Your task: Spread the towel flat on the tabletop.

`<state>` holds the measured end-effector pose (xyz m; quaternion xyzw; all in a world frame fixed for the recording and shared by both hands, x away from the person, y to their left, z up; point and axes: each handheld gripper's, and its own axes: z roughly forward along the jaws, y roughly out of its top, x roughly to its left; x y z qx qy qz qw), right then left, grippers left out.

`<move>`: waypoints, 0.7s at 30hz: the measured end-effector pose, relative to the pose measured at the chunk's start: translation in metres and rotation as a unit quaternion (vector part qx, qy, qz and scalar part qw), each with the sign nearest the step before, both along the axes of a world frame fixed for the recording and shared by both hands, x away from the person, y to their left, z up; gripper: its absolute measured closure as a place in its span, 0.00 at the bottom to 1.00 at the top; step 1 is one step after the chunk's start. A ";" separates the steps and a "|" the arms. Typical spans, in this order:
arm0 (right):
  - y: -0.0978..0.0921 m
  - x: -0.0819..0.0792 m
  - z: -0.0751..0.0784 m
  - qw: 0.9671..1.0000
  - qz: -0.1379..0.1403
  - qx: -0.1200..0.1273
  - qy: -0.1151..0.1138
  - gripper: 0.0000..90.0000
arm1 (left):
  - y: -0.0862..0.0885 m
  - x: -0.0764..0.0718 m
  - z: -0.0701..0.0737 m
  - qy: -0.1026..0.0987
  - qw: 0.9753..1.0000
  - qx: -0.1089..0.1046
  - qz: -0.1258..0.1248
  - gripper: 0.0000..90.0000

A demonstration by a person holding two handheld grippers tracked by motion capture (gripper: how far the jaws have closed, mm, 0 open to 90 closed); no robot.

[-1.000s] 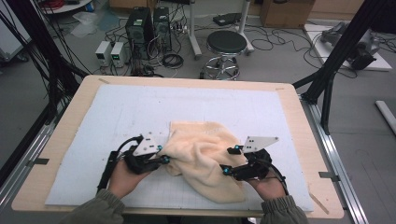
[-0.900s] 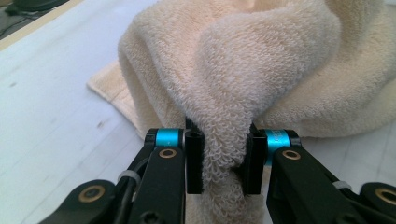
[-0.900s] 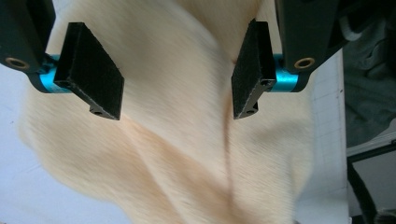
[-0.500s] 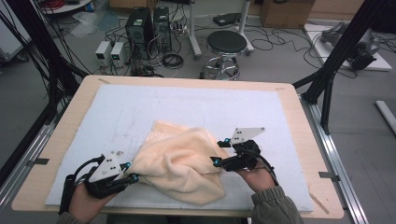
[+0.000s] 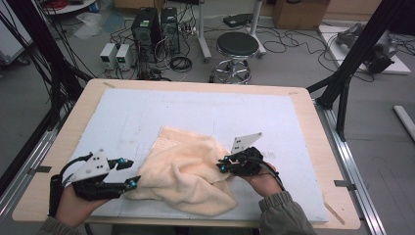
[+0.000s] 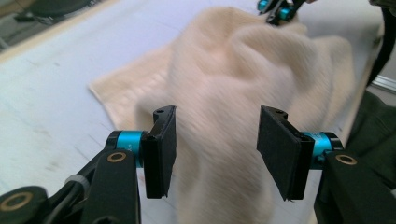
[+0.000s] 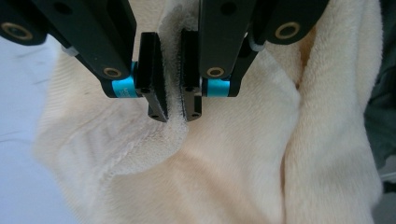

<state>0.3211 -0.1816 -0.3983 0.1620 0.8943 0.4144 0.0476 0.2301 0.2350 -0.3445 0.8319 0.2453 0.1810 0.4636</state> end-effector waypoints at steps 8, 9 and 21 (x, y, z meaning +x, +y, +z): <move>-0.024 0.005 0.016 0.997 -0.061 0.036 -0.016 0.71 | -0.026 0.067 -0.008 0.011 1.000 -0.017 0.008 0.52; -0.024 0.005 0.016 0.997 -0.061 0.036 -0.016 0.71 | -0.030 0.077 -0.012 0.016 1.000 -0.014 0.009 0.52; -0.030 0.016 -0.030 0.992 -0.116 -0.026 0.032 0.59 | -0.053 0.149 -0.072 0.081 0.994 0.041 0.055 0.59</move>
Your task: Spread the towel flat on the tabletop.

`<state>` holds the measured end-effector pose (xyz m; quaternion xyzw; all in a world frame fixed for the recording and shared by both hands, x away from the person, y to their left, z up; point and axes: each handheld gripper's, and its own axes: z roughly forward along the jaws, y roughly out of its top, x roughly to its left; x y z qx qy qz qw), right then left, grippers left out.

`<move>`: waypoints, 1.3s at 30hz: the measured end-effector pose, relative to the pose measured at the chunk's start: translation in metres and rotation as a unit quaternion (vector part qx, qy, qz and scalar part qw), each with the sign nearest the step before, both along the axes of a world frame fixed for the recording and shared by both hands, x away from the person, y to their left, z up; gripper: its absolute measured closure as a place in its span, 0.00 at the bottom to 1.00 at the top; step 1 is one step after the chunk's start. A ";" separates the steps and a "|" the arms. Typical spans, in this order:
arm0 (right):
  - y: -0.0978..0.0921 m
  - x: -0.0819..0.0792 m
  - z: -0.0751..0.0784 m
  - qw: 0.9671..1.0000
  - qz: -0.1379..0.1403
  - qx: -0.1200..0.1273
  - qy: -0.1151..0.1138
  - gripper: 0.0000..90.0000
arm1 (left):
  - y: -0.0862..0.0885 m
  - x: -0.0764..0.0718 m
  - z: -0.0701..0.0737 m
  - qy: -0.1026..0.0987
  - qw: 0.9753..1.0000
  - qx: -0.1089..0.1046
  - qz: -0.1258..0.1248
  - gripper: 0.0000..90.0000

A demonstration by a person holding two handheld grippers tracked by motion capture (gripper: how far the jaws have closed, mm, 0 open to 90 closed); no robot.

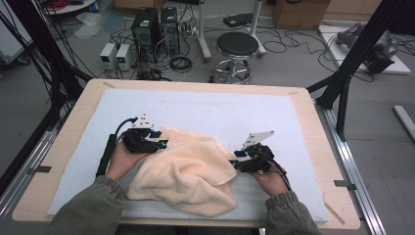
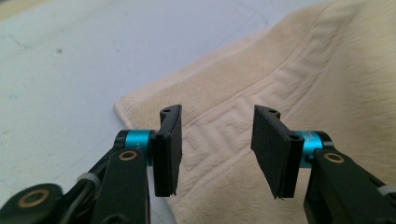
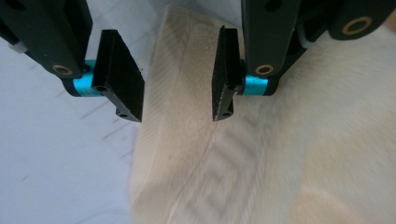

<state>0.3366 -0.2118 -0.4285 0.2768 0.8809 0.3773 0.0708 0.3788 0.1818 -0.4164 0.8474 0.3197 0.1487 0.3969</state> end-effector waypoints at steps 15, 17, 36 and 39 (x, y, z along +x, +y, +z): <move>0.011 0.013 0.000 0.998 0.049 -0.039 -0.023 0.94 | -0.002 0.011 -0.019 0.011 0.999 0.033 -0.001 0.92; 0.010 0.018 0.003 0.998 0.047 -0.033 -0.023 0.94 | -0.001 0.009 -0.017 0.010 0.999 0.033 0.003 1.00; 0.005 0.138 0.084 0.993 -0.044 -0.038 -0.106 0.91 | 0.026 0.054 0.036 -0.089 0.984 -0.031 0.154 1.00; -0.002 0.162 0.085 0.988 -0.122 -0.020 -0.092 0.65 | 0.031 0.068 0.041 -0.070 0.983 -0.034 0.164 0.78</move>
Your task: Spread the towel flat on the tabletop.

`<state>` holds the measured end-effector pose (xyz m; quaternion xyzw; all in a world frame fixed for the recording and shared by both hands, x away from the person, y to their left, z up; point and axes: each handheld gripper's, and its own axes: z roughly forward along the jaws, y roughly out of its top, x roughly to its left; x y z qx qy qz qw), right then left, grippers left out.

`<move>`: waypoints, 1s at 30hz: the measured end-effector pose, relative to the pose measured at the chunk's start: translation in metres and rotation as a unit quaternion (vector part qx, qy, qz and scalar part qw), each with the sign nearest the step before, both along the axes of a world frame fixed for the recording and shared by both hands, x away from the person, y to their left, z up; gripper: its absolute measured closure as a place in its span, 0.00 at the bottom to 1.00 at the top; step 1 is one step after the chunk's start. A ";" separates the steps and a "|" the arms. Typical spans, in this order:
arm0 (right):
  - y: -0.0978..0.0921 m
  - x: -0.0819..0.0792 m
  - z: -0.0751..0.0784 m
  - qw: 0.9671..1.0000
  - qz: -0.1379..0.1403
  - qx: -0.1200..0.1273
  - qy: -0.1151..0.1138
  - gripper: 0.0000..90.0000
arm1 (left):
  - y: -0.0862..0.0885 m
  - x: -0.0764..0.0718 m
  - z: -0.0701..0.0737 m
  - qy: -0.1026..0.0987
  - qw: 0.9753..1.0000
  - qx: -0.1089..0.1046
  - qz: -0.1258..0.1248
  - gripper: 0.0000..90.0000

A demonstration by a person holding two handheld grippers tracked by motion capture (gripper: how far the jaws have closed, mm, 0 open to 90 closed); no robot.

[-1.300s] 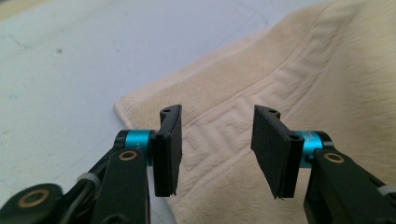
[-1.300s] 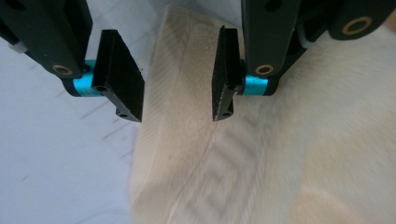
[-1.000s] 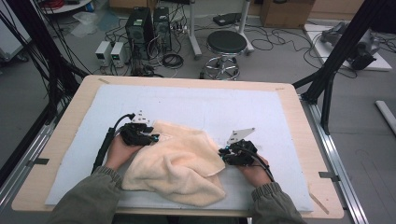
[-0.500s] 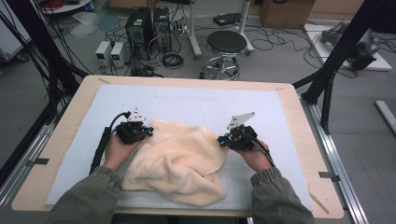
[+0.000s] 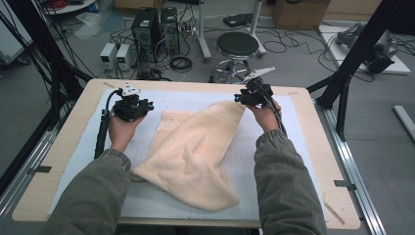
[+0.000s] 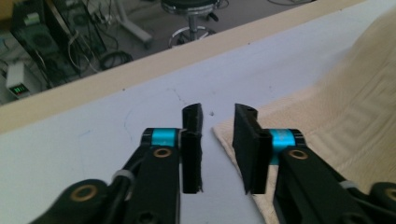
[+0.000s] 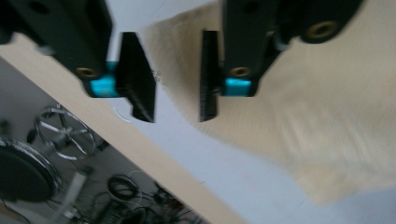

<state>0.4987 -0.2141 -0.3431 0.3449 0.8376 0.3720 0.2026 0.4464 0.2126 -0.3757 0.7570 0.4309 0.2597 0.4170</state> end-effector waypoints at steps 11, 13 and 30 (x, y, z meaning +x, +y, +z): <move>0.019 -0.041 -0.033 0.995 0.080 0.010 0.056 0.53 | -0.012 -0.027 -0.041 0.076 0.989 0.031 -0.124 0.68; 0.020 -0.061 -0.039 0.994 0.094 0.020 0.051 0.53 | -0.012 -0.034 -0.045 0.076 0.987 0.034 -0.139 0.66; 0.031 -0.092 -0.087 0.984 0.153 -0.047 0.076 0.96 | -0.028 -0.043 -0.057 0.089 0.985 0.075 -0.126 0.96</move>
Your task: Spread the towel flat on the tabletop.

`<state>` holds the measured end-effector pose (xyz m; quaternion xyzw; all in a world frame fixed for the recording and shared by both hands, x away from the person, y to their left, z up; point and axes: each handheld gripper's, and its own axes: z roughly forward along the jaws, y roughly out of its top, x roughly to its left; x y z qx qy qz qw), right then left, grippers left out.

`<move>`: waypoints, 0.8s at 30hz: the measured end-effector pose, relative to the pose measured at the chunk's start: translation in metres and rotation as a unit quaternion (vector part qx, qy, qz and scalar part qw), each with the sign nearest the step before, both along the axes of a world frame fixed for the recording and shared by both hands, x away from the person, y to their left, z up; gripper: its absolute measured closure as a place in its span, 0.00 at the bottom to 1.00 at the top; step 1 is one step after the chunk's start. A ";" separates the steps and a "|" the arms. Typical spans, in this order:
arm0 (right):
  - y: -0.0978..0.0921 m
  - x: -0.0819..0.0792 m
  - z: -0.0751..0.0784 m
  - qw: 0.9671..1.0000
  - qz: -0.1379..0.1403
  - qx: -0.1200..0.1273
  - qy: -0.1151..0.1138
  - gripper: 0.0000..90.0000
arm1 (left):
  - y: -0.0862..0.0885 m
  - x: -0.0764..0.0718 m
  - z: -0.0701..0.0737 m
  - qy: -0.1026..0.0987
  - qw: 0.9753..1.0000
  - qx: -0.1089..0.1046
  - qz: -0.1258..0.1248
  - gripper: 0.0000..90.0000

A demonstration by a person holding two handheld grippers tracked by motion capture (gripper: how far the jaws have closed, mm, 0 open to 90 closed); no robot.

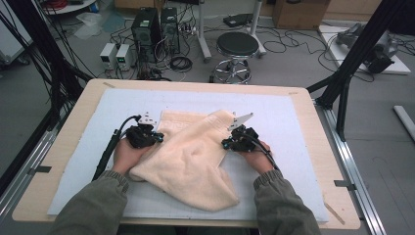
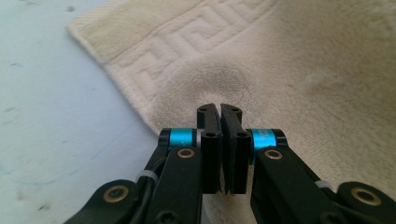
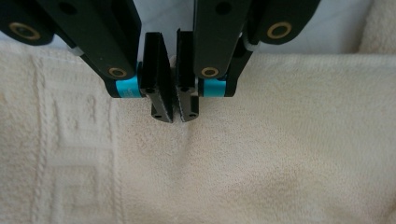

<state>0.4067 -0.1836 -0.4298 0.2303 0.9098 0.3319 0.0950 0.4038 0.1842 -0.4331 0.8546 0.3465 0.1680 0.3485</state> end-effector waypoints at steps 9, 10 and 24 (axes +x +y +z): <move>-0.062 0.012 0.015 0.997 -0.074 -0.026 -0.008 0.96 | -0.001 -0.004 0.009 -0.013 0.999 -0.033 0.009 0.96; -0.066 0.013 0.016 0.996 -0.081 -0.026 -0.011 0.96 | -0.004 -0.005 0.009 -0.013 0.999 -0.033 0.009 0.96; -0.046 0.039 0.007 0.991 -0.120 -0.033 -0.040 0.90 | 0.002 0.014 0.022 -0.060 0.993 -0.058 0.085 0.95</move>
